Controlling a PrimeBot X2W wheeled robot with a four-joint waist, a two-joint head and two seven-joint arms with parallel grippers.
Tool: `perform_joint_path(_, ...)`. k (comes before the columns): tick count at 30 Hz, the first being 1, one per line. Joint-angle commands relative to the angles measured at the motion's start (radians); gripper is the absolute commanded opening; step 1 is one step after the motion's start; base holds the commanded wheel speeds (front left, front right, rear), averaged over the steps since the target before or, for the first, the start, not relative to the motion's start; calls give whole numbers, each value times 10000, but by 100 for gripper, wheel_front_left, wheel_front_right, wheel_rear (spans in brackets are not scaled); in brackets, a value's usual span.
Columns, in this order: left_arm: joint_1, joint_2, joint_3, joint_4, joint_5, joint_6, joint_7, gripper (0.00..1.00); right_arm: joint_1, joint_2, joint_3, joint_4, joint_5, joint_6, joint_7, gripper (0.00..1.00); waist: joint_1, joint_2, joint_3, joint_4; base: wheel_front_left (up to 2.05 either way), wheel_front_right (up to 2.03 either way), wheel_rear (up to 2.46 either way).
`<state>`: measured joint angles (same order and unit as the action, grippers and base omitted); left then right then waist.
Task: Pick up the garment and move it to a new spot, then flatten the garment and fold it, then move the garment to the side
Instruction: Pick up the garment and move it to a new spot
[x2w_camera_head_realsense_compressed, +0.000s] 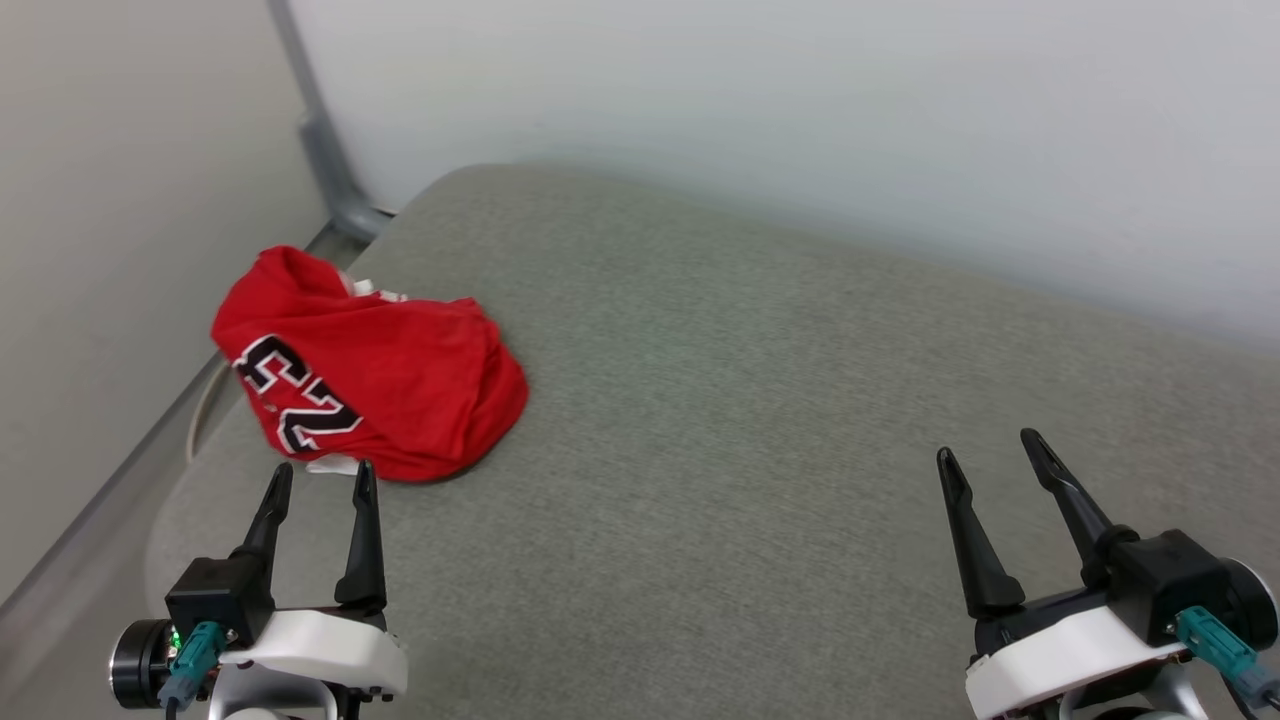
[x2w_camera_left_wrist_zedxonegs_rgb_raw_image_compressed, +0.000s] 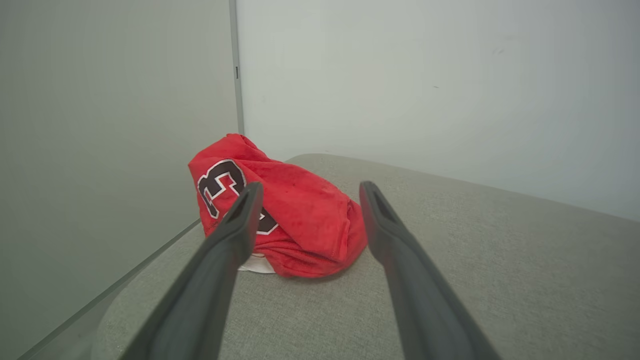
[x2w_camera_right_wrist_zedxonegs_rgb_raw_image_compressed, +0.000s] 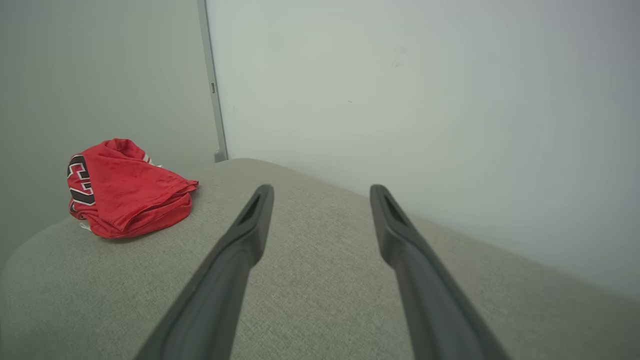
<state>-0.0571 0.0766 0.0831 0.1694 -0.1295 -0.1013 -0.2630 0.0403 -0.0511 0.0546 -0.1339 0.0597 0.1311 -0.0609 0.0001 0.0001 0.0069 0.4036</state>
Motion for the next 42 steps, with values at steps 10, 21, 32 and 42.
perform_joint_path(10, 122, -95, 411, -1, -132, -84, -24, 100, -292, 9, 11, -257, -117, -7, 121, 100, -1, -1, 213, 1266, 0, 0, 0)
perform_joint_path(21, 228, -202, 827, -298, -201, -107, -24, 100, -762, -37, 294, 39, -141, -7, 229, 100, -1, -1, 555, 1382, 0, 0, 0)
perform_joint_path(32, -1385, -175, 454, 1101, -1077, -234, 147, 100, -975, -227, -84, -548, -275, -7, 646, 100, -1, -1, 1754, 1316, 0, 0, 0)
perform_joint_path(42, -4244, 842, 526, 3291, -2683, -286, 2407, 100, -1738, -704, -5, -1409, -385, -7, 1237, 100, -1, -1, 3759, 271, 0, 0, 0)
